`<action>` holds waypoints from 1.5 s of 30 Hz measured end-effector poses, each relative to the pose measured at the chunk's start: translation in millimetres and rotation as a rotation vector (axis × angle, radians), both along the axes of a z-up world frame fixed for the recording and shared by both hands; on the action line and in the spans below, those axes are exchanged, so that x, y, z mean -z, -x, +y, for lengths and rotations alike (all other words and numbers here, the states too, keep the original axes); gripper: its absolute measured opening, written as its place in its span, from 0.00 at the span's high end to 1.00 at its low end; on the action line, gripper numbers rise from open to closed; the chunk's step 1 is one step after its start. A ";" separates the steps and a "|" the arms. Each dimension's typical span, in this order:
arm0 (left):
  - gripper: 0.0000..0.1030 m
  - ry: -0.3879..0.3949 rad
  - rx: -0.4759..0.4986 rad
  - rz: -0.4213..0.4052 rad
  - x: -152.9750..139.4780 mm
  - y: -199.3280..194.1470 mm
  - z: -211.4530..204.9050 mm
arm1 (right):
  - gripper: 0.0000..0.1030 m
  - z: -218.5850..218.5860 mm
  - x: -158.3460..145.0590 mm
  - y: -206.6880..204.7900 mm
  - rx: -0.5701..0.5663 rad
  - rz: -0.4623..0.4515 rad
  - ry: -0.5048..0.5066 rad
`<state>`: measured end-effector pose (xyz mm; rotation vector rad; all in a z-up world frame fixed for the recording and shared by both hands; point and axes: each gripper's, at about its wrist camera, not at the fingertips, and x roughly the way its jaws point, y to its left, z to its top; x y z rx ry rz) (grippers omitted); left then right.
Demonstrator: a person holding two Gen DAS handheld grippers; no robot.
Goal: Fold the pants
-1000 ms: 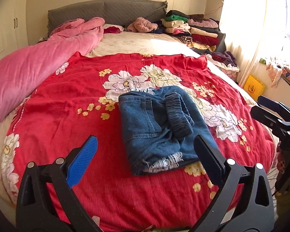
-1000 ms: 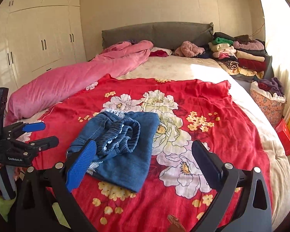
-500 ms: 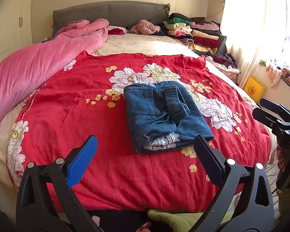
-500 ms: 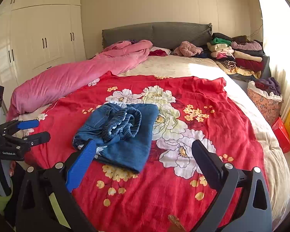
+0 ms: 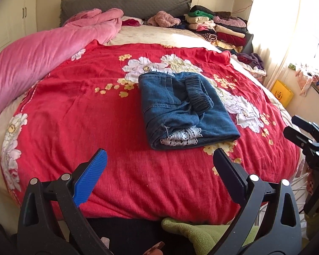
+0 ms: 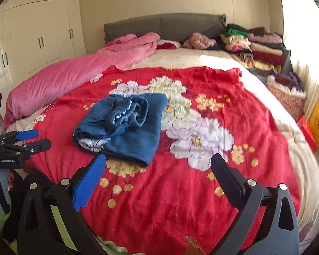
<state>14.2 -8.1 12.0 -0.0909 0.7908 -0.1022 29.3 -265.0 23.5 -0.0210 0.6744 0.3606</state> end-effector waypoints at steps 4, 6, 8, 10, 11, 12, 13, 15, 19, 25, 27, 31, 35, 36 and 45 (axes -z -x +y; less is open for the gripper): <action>0.09 0.000 -0.012 0.028 8.6 -2.6 2.5 | 0.04 4.2 16.8 -4.4 0.003 0.056 -0.007; 0.09 -0.002 -0.013 0.037 11.0 -3.0 2.4 | 0.04 8.0 19.9 -5.4 -0.003 0.064 0.002; 0.09 -0.007 -0.012 0.040 12.6 -3.0 1.8 | 0.04 11.4 21.3 -5.4 -0.007 0.064 0.014; 0.09 -0.006 -0.010 0.039 12.8 -2.9 1.8 | 0.04 13.2 21.7 -5.0 -0.011 0.065 0.018; 0.09 -0.005 -0.010 0.039 12.9 -3.0 1.7 | 0.04 14.3 21.8 -5.2 -0.013 0.067 0.021; 0.09 -0.005 -0.009 0.040 13.4 -3.0 1.7 | 0.04 15.2 22.2 -5.4 -0.015 0.069 0.024; 0.09 -0.006 -0.010 0.041 13.0 -3.1 1.6 | 0.04 15.9 22.4 -5.5 -0.016 0.070 0.025; 0.09 -0.004 -0.011 0.047 14.6 -3.5 1.7 | 0.04 16.7 22.1 -6.3 -0.018 0.071 0.027; 0.09 -0.010 -0.015 0.055 16.1 -4.1 2.0 | 0.04 19.7 21.5 -6.8 -0.024 0.071 0.032; 0.09 -0.011 -0.017 0.061 16.9 -4.3 2.5 | 0.04 21.8 21.9 -7.0 -0.026 0.074 0.036; 0.09 -0.015 -0.019 0.060 16.9 -4.1 2.4 | 0.04 22.1 21.9 -6.7 -0.027 0.073 0.037; 0.09 -0.024 -0.023 0.065 18.4 -4.5 2.9 | 0.04 23.8 21.7 -6.8 -0.028 0.071 0.043; 0.09 -0.028 -0.024 0.066 19.5 -5.7 3.0 | 0.04 24.2 20.8 -6.9 -0.026 0.071 0.047; 0.09 -0.031 -0.026 0.069 20.3 -6.1 3.1 | 0.04 24.3 20.1 -7.0 -0.025 0.071 0.048; 0.09 -0.039 -0.031 0.081 22.0 -7.1 4.6 | 0.04 24.8 18.9 -5.8 -0.021 0.069 0.054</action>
